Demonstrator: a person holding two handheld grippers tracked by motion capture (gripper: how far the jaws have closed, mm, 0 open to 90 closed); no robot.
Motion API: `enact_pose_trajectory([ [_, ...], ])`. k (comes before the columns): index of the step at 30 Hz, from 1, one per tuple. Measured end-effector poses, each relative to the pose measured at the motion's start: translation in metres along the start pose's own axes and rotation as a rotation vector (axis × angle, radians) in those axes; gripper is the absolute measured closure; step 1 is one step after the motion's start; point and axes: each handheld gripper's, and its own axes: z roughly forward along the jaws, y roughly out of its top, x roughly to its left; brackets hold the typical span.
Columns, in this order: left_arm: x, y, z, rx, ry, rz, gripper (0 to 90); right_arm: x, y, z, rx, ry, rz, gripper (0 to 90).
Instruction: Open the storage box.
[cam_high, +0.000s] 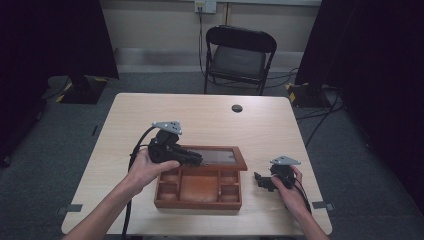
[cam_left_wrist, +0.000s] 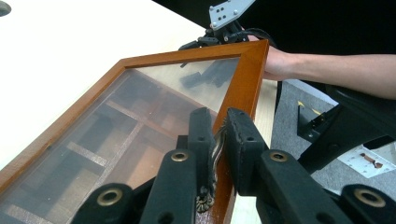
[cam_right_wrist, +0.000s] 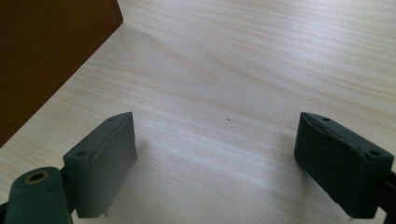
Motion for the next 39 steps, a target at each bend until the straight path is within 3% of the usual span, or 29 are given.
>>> enact_pose_trajectory([
  [18,0.006,0.010,-0.004,-0.015,0.000,-0.002,80.9,0.000,0.000,0.000,0.000,0.000,0.000,12.2],
  [39,0.010,0.020,-0.009,-0.035,0.032,-0.010,81.0,0.000,0.000,0.000,0.000,0.000,-0.001,12.2],
])
